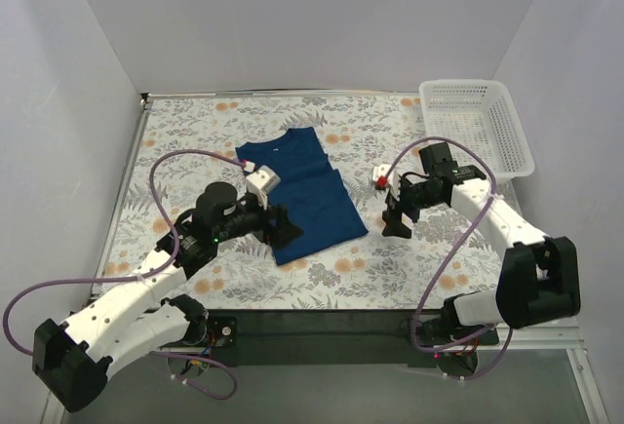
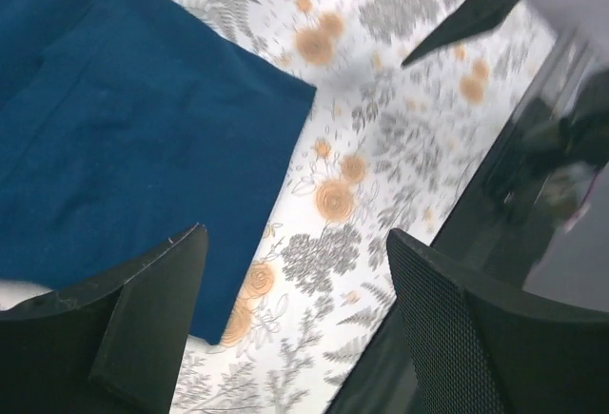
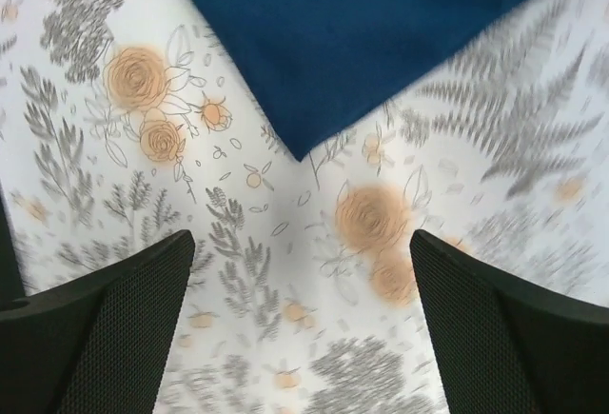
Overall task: Fold and stack the t-shirts
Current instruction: Fold the tshirt
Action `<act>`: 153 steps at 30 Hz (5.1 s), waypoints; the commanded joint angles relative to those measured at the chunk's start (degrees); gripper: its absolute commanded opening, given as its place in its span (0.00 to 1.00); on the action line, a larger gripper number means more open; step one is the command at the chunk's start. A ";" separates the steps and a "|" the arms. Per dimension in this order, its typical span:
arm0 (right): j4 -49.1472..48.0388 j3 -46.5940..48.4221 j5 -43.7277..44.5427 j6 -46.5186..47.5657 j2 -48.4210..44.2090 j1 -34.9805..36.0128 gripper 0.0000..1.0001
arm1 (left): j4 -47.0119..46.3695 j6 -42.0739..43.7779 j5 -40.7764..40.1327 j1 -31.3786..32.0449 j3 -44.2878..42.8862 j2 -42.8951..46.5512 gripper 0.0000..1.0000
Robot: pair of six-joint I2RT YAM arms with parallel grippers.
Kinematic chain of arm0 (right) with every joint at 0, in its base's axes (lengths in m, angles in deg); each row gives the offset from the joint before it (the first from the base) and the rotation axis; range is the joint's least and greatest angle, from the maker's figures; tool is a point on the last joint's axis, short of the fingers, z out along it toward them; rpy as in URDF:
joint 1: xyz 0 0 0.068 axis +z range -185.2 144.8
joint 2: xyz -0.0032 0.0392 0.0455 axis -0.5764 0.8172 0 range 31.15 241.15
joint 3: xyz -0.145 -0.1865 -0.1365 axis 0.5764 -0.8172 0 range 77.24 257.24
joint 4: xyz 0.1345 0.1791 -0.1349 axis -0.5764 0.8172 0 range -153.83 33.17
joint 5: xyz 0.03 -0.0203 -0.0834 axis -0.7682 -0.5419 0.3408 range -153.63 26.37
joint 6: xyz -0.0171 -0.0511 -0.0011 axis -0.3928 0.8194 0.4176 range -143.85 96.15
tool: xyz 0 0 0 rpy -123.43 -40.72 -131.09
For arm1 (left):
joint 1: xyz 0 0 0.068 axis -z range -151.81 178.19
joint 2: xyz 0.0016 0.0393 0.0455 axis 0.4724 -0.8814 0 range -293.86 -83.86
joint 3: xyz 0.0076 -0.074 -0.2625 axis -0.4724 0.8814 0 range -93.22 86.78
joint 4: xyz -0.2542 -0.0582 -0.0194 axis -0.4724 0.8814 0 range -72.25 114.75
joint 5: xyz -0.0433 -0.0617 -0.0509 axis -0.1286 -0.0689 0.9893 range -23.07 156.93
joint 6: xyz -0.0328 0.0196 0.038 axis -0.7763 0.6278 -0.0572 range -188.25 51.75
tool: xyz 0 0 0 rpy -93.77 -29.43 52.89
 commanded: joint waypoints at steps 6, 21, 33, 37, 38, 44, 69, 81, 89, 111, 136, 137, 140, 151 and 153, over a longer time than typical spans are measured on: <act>4.88 -4.25 -13.60 46.76 -3.54 2.94 0.84 | 5.75 25.79 -18.08 14.52 0.73 -10.99 0.68; 1.98 1.31 -13.70 35.67 4.92 3.65 0.68 | 6.55 23.86 -33.14 25.62 3.99 -23.83 0.56; -0.48 -2.37 -7.11 37.24 4.66 9.00 0.65 | 5.31 22.89 -37.37 26.06 3.63 -29.12 0.33; -6.54 -4.66 -1.67 35.41 5.35 13.13 0.64 | 5.84 22.98 -37.02 26.06 4.16 -28.16 0.24; -7.42 -4.67 0.26 34.97 5.97 14.36 0.64 | 5.75 22.89 -36.84 25.97 4.34 -27.72 0.22; -10.85 -2.30 4.84 31.63 12.38 15.42 0.54 | 5.75 22.71 -35.61 26.06 5.22 -26.31 0.19; 5.75 -5.11 2.05 36.11 2.48 16.74 0.01 | 6.62 27.81 -18.47 26.32 7.85 -12.35 0.00; 8.39 15.25 -5.70 24.44 7.45 14.46 0.01 | 6.55 39.40 -14.79 15.36 0.91 -5.65 0.00; 8.39 35.13 -7.72 14.85 24.92 10.24 0.01 | -6.37 43.98 -11.36 -1.97 -0.67 -12.57 0.00; -25.59 53.43 2.99 -25.30 46.57 8.75 0.01 | -40.11 46.00 -12.93 -17.18 -7.26 -39.83 0.00; -34.06 56.07 16.80 -34.47 54.05 8.83 0.01 | -49.80 47.67 -15.13 -19.03 -15.70 -57.24 0.00; -34.23 56.07 16.98 -34.64 54.14 8.75 0.01 | -49.97 47.76 -15.30 -19.03 -15.79 -57.68 0.00; -34.67 56.24 17.59 -35.43 54.40 8.75 0.01 | -51.29 47.85 -16.88 -19.12 -15.79 -58.21 0.00; -35.73 58.09 17.94 -36.84 55.81 8.92 0.01 | -52.26 47.94 -19.88 -19.21 -16.23 -59.79 0.00; -35.81 58.53 18.12 -36.93 55.98 8.92 0.01 | -52.08 47.94 -19.87 -19.21 -16.32 -60.14 0.00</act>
